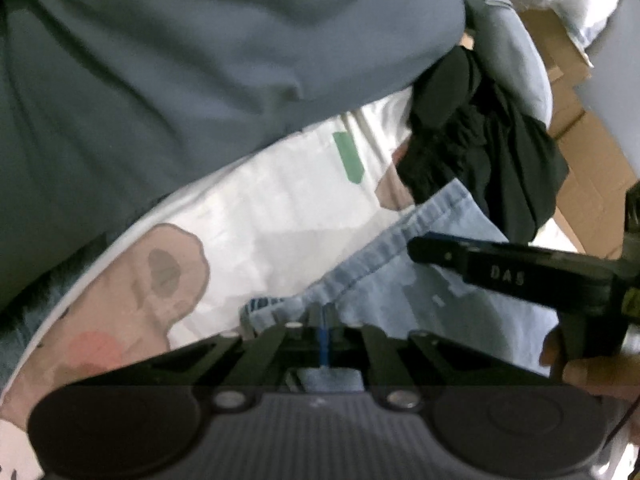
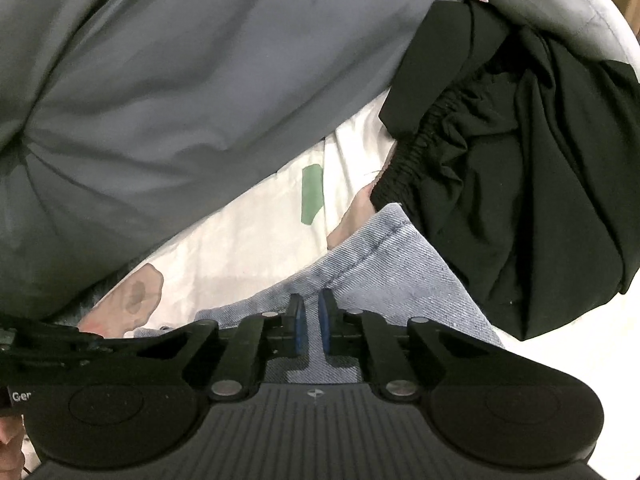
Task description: Fold clothes
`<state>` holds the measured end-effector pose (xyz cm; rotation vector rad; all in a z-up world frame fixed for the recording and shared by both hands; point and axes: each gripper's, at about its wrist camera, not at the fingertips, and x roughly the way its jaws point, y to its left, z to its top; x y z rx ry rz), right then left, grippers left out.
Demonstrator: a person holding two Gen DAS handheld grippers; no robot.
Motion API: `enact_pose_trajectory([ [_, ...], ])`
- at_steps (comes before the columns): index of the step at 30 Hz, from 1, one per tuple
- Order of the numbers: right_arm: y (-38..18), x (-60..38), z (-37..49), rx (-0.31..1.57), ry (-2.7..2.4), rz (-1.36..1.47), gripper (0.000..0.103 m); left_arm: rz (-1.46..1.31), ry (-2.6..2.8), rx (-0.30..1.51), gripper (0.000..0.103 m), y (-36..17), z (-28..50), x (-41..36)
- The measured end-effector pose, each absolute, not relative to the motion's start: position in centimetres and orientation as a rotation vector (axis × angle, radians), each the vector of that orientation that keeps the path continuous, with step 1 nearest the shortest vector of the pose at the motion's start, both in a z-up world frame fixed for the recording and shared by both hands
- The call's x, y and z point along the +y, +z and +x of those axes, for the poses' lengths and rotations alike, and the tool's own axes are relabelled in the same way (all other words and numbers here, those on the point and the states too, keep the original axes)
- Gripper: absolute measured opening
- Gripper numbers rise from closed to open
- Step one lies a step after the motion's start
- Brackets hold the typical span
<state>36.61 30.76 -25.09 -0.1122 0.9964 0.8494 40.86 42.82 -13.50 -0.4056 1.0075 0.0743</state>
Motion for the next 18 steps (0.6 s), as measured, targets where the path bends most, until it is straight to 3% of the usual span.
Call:
enact_pose_trajectory([
  [3,-23.1,29.3,37.0,1.014,0.848,-0.017,0.018,-0.391,0.079,0.966,0.003,-11.4,40.3,42.3],
  [6,-21.2,27.3,36.1,0.943,0.862,-0.006,0.04,-0.366,0.062,0.932,0.005,-10.0,39.4,41.4],
  [7,-20.9,26.8,35.6,0.914,0.865,-0.039,0.042,-0.364,0.049,0.929,0.005,-9.9,39.2,41.0],
  [11,-22.2,25.9,34.4,0.895,0.861,-0.166,0.042,-0.325,0.023,0.918,0.01,-10.7,38.9,40.0],
  [15,-24.1,25.3,34.6,0.912,0.849,-0.175,0.043,-0.313,0.029,0.954,0.003,-12.8,39.6,40.5],
  [18,-24.9,25.3,35.3,0.943,0.845,-0.154,0.043,-0.281,0.013,0.945,0.003,-13.9,39.9,40.8],
])
